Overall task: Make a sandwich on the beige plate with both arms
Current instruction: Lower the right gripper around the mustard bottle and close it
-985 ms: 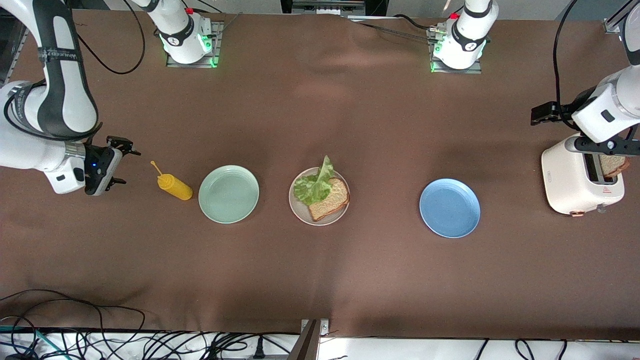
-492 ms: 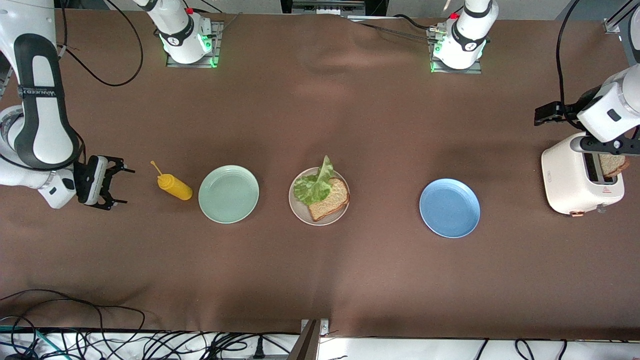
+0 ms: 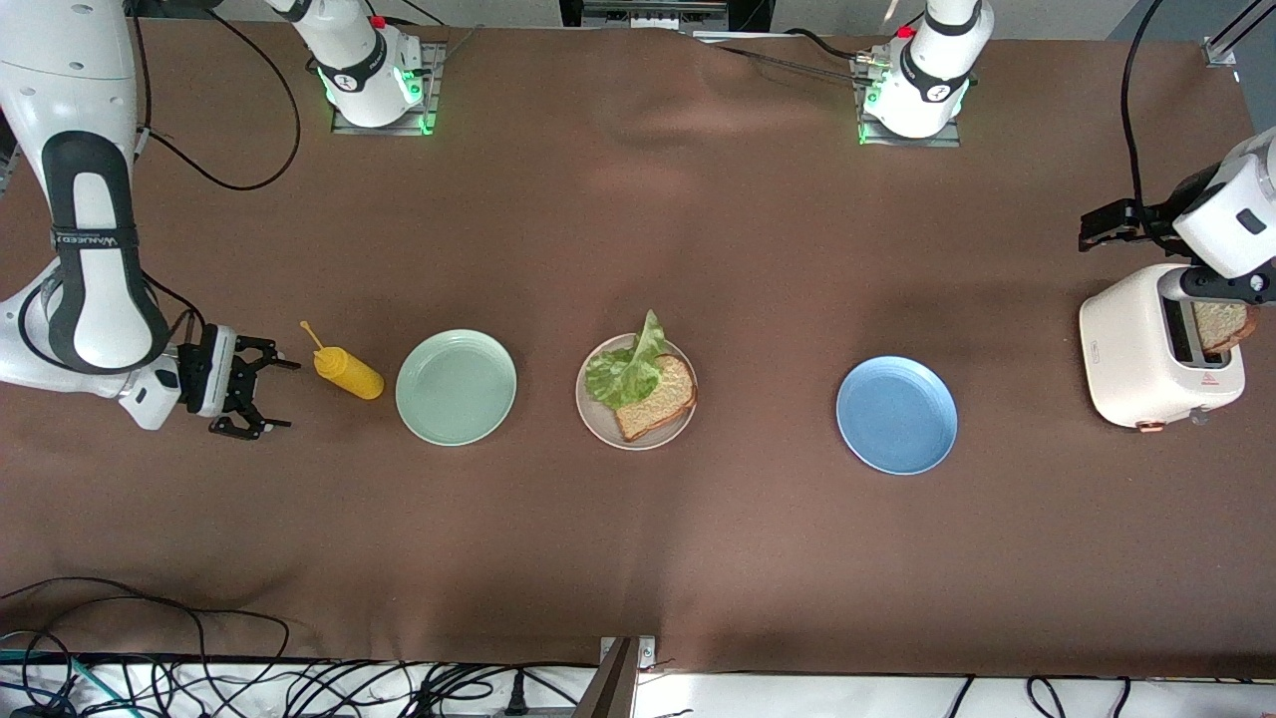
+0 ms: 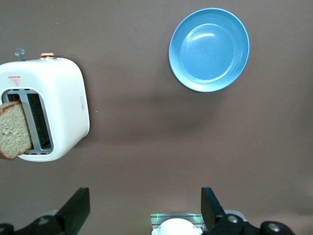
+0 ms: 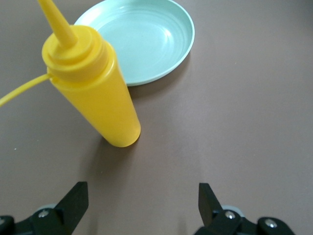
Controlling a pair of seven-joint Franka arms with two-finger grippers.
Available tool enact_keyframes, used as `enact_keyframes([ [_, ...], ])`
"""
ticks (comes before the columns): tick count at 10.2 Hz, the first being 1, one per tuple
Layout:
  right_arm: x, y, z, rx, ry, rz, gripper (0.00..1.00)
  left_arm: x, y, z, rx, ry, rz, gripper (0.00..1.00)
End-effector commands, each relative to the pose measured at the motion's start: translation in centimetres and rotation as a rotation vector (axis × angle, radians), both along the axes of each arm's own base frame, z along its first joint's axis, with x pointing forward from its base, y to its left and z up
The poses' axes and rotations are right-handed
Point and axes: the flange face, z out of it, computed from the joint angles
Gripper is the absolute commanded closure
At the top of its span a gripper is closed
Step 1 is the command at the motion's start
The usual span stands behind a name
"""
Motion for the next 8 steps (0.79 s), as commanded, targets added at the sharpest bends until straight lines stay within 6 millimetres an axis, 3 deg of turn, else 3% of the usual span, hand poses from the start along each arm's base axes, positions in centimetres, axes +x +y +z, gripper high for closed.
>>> enact_keyframes([
  [1,0.2,1.1,-2.1,0.073,-0.014,0.019,0.00,0.0,0.3,0.5,0.016,0.004,-0.006,0.00],
  [3,-0.8,2.2,-3.7,0.131,0.045,0.045,0.00,-0.1,0.4,0.4,0.016,0.006,-0.005,0.00],
  [8,-1.8,4.0,-5.5,0.269,0.084,0.043,0.00,-0.2,0.2,0.5,0.016,0.009,-0.006,0.00],
])
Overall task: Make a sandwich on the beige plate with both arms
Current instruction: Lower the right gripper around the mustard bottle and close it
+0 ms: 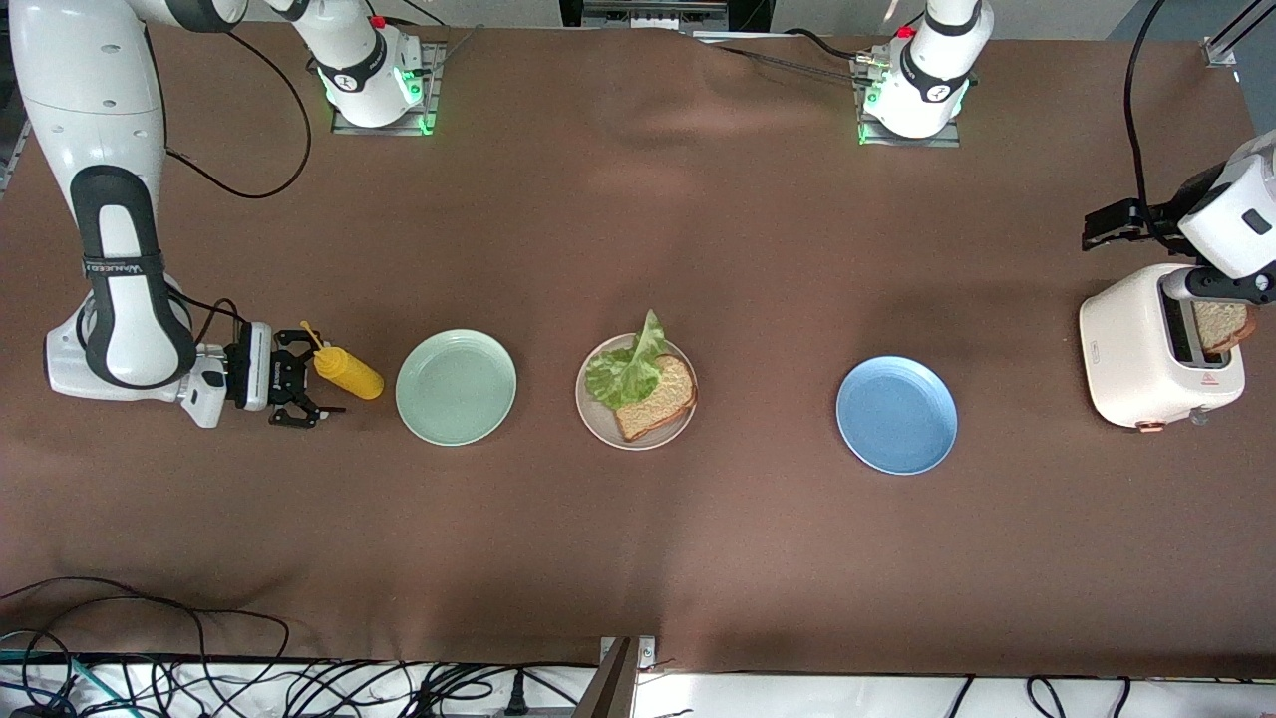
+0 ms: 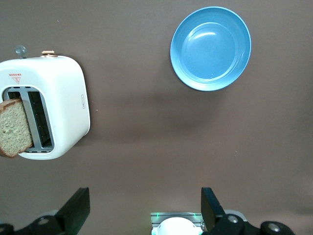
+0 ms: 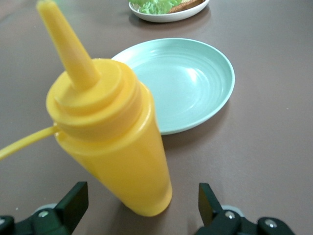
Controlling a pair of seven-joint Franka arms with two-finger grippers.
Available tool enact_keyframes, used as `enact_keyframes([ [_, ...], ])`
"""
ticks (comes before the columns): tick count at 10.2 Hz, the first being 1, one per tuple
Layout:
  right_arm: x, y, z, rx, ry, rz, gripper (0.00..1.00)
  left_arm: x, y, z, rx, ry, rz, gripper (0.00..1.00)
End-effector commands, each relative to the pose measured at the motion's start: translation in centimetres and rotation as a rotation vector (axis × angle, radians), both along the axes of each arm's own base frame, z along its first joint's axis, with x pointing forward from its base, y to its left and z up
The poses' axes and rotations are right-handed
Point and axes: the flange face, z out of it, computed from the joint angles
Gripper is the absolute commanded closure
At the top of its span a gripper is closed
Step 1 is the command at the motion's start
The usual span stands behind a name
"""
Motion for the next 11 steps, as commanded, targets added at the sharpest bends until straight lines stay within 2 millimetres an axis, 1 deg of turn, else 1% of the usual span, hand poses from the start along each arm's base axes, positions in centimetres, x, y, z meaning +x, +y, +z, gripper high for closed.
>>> enact_keyframes([
  [1,-0.2,0.3,-0.4,0.061,0.002,-0.010,0.00,-0.1,0.0,0.6,0.016,0.004,-0.009,0.00],
  [2,-0.2,0.7,-0.3,0.075,0.004,-0.010,0.10,-0.1,0.0,0.6,0.016,0.004,-0.010,0.00],
  [3,-0.1,0.9,-0.2,0.082,0.000,-0.016,0.28,-0.1,0.1,0.6,0.016,0.004,-0.009,0.00],
  [5,0.1,1.3,-0.1,0.092,-0.003,-0.024,0.53,-0.1,0.0,0.6,0.016,0.004,-0.009,0.00],
  [6,0.1,1.4,0.0,0.091,0.003,-0.027,0.72,0.0,0.4,0.1,0.018,0.013,-0.003,0.00],
  [7,0.3,1.4,0.4,0.090,0.001,-0.031,0.83,0.0,0.9,0.3,0.014,0.009,0.003,0.00],
  [8,0.4,1.6,0.8,0.085,0.017,-0.045,0.85,0.0,0.6,0.4,0.016,0.007,0.003,0.00],
  [9,0.8,2.1,2.0,0.071,0.039,-0.062,0.89,0.0,0.6,0.3,0.014,0.009,0.002,0.00],
  [10,1.1,2.7,2.9,0.038,0.079,-0.074,0.90,0.0,0.5,0.3,0.014,0.009,-0.001,0.00],
  [11,1.2,3.7,4.3,-0.015,0.123,-0.076,0.92,0.0,0.3,0.4,0.007,0.007,-0.002,0.00],
])
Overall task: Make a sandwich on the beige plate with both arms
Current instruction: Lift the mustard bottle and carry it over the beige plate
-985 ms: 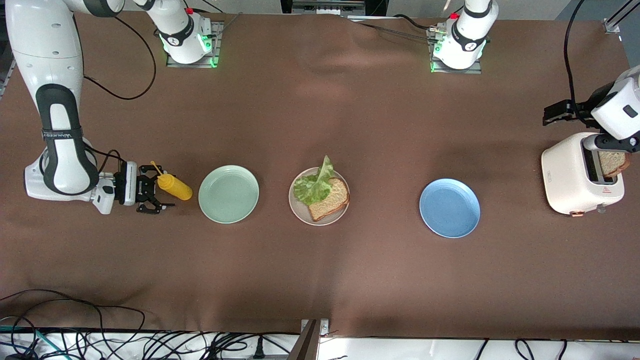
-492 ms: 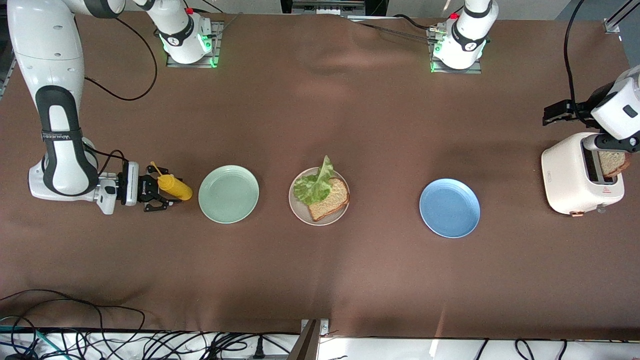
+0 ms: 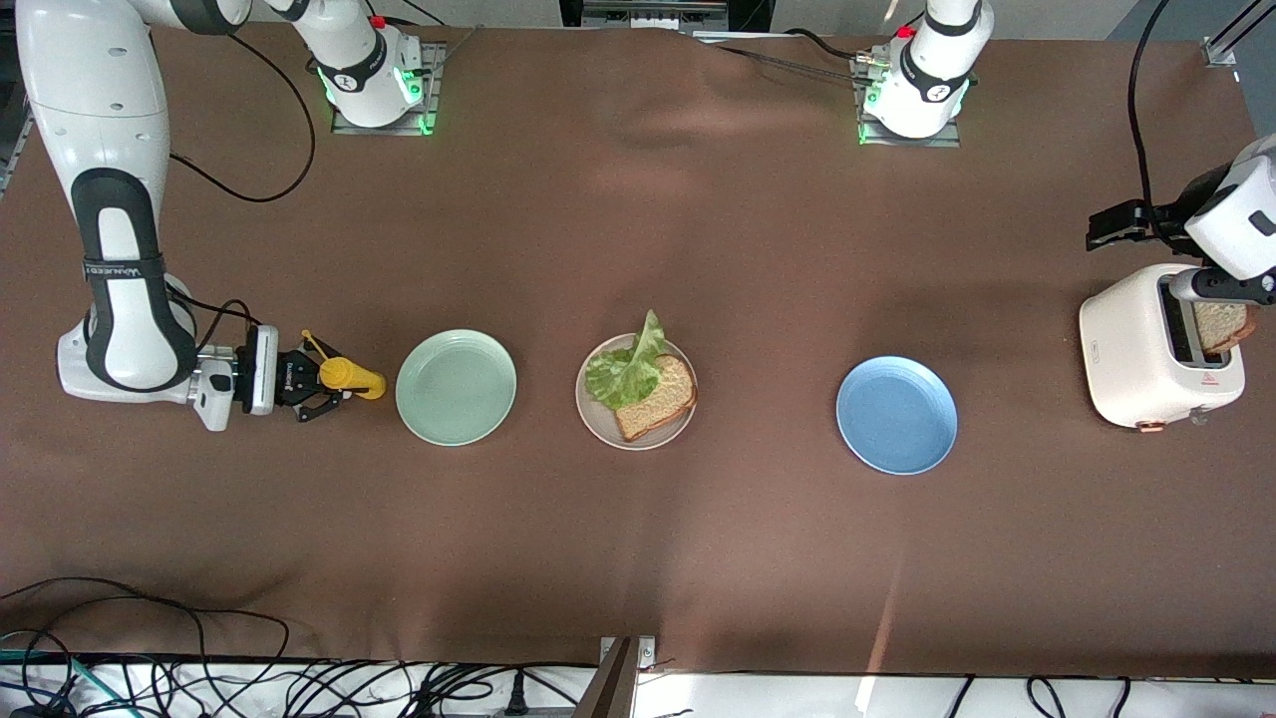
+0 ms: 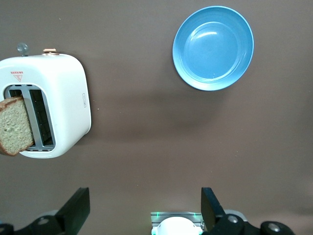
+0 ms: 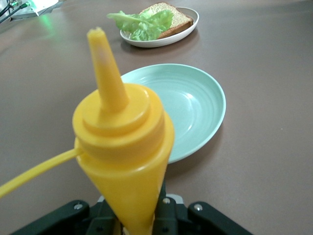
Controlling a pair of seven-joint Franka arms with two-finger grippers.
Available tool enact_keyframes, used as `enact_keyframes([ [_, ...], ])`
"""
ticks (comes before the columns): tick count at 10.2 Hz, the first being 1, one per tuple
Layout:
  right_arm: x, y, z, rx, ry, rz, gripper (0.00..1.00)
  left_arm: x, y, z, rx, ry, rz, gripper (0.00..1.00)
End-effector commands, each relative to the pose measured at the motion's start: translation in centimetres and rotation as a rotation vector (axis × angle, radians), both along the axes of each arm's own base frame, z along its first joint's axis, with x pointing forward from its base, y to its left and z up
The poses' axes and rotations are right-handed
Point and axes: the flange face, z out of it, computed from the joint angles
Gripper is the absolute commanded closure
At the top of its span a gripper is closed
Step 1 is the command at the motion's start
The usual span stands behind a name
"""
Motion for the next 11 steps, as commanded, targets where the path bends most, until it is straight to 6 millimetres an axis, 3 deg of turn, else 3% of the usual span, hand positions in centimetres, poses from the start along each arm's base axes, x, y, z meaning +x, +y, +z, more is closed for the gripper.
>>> enact_keyframes([
  [1,0.6,2.1,4.5,-0.105,0.095,-0.012,0.92,0.0,-0.3,0.4,-0.023,0.004,-0.001,0.00],
  [4,2.5,6.6,10.5,-0.327,0.128,0.050,0.93,0.1,-0.5,1.0,-0.023,-0.012,0.019,0.00],
  [5,2.8,9.0,11.9,-0.406,0.131,0.076,0.93,0.4,-0.4,2.2,-0.022,-0.039,0.025,0.00],
  [9,4.5,18.7,19.0,-0.824,-0.001,0.136,0.93,0.5,-0.9,2.5,-0.022,-0.046,0.017,0.00],
  [11,4.3,24.3,20.2,-0.989,-0.043,0.096,0.93,0.4,-0.9,2.5,-0.021,-0.047,0.014,0.00],
])
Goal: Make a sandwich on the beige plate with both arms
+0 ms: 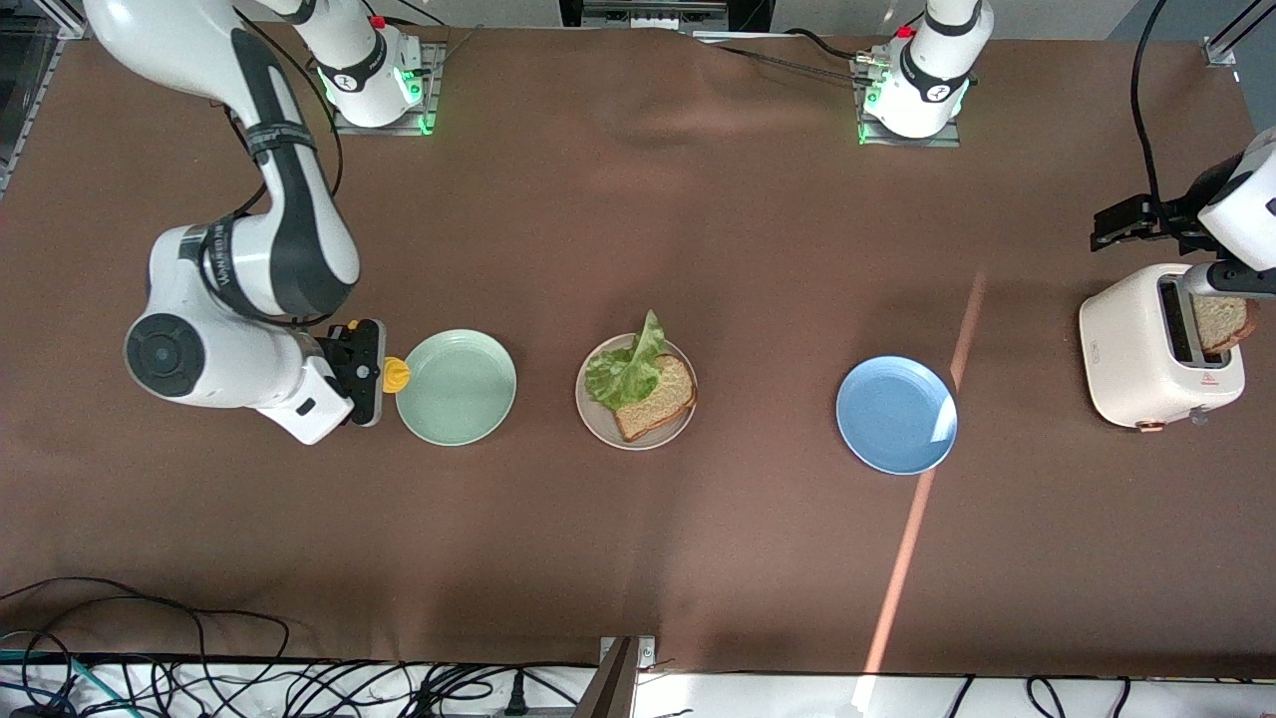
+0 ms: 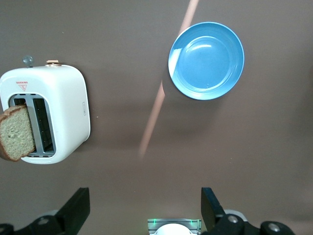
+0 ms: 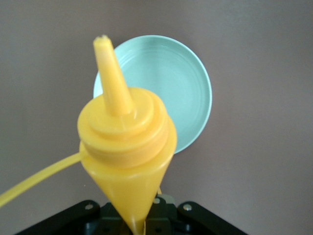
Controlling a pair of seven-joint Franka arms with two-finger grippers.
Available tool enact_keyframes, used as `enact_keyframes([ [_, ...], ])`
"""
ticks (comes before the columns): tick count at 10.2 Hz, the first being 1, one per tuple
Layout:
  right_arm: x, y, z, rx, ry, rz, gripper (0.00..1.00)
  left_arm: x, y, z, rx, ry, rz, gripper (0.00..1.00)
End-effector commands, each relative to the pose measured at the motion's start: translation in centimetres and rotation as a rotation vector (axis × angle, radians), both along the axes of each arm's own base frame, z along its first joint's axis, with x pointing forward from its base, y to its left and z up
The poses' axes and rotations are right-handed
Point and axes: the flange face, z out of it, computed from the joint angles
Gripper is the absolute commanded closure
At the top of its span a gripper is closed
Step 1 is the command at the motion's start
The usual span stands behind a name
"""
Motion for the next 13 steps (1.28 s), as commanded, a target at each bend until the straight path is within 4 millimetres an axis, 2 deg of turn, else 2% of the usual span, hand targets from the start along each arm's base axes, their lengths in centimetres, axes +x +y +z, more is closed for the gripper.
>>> enact_keyframes([
  [1,0.0,6.1,1.3,-0.157,-0.072,0.009,0.93,0.1,-0.2,0.6,-0.013,-0.002,0.009,0.00],
  [3,-1.3,12.3,1.5,-0.268,-0.165,0.021,0.93,0.1,-0.4,0.5,-0.013,-0.001,0.007,0.00],
  [5,-3.8,18.5,1.5,-0.414,-0.306,0.039,0.93,0.2,-0.8,0.6,-0.015,-0.002,0.000,0.00],
  [7,-6.3,22.9,0.6,-0.574,-0.442,0.096,0.93,0.2,-1.0,0.6,-0.017,-0.002,-0.003,0.00],
  [9,-9.5,27.5,-1.1,-0.663,-0.514,0.180,0.93,0.2,-1.1,0.6,-0.019,-0.002,-0.005,0.00],
  [10,-10.5,29.0,-2.2,-0.695,-0.568,0.182,0.93,0.2,-1.0,0.6,-0.017,-0.004,-0.005,0.00],
  [11,-11.5,30.4,-4.1,-0.733,-0.609,0.198,0.94,0.3,-1.0,0.3,-0.017,0.001,-0.005,0.00],
  [12,-12.2,31.3,-6.1,-0.761,-0.630,0.228,0.93,0.3,-0.9,0.3,-0.017,0.003,-0.003,0.00],
  [13,-12.3,31.4,-7.6,-0.786,-0.638,0.257,0.93,0.3,-1.0,0.3,-0.017,0.003,-0.003,0.00],
])
